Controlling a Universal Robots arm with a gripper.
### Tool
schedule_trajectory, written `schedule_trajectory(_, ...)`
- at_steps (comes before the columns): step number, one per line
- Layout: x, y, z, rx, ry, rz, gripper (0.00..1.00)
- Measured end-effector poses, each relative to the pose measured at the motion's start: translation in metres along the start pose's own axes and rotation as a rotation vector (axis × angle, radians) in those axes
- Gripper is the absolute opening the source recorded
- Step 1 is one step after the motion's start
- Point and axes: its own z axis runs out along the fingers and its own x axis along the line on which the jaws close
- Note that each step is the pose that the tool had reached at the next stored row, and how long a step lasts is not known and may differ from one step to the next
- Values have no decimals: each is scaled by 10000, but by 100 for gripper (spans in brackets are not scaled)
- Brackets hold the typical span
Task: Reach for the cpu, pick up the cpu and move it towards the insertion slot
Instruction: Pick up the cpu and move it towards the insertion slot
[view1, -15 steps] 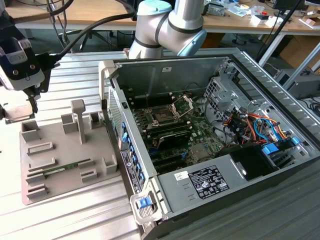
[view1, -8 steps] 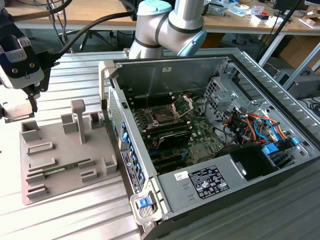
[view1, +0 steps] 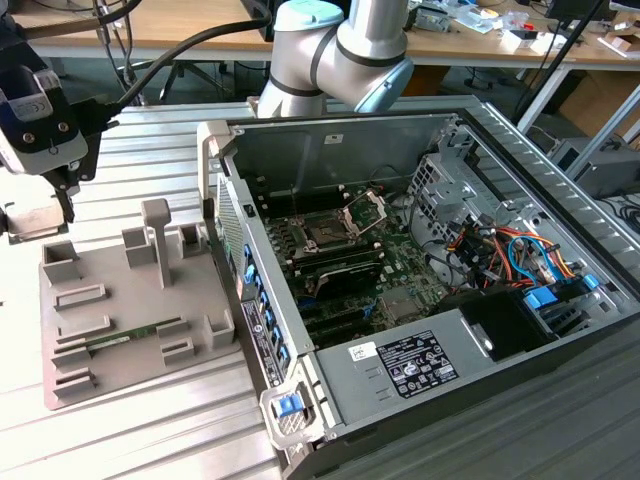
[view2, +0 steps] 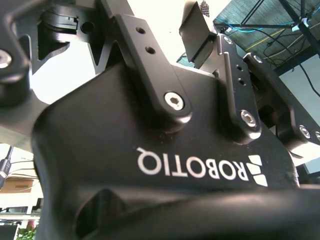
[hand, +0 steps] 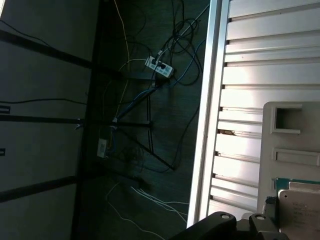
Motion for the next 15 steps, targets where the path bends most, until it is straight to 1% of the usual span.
schedule_trajectory(15, -2, 1, -39, -1, 3, 0, 55)
